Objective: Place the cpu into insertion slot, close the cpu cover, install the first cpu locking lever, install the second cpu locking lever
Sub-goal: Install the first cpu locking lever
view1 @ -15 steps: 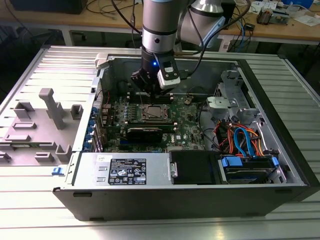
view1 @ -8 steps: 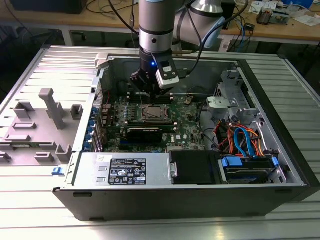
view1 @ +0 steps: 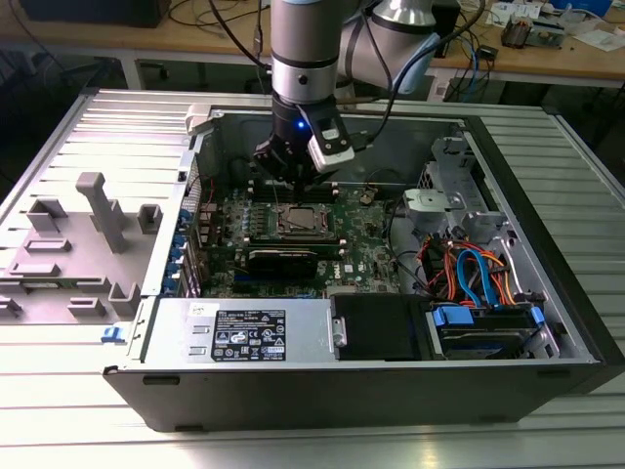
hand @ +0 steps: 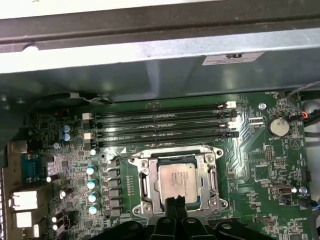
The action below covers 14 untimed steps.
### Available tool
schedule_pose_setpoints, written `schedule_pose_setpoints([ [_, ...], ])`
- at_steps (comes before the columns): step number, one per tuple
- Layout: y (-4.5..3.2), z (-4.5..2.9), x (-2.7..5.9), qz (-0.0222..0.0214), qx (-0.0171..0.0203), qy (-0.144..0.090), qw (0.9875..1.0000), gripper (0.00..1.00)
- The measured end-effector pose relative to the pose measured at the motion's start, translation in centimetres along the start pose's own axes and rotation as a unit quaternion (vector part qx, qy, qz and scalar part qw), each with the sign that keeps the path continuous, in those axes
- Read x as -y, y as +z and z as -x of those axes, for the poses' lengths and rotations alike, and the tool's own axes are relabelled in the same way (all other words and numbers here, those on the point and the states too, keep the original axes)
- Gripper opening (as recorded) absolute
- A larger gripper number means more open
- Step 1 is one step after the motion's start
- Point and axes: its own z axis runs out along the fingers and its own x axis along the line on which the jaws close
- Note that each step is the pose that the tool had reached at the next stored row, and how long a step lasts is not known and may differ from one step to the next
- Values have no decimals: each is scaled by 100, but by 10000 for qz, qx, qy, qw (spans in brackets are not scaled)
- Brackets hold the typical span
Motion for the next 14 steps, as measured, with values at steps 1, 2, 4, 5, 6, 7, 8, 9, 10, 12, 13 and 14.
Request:
schedule_pose_setpoints([
  [1,0,-5,0,1,0,-33,10000,11],
  [2,-1,-12,1,1,1,-54,10000,11],
  [4,-10,-29,2,1,5,-77,10000,11],
  [5,-25,-38,3,1,7,-89,10000,11],
  [6,-51,-48,3,1,9,-105,9999,11],
  [7,-65,-53,3,2,10,-111,9999,11],
  [8,-82,-57,4,1,10,-115,9999,11],
  [9,-97,-61,4,1,10,-117,9999,11],
  [10,-110,-66,4,1,11,-121,9999,11],
  [12,-126,-76,5,2,11,-128,9999,11],
  [13,-128,-85,6,2,12,-134,9999,11],
  [14,-129,-96,6,4,11,-140,9999,11],
])
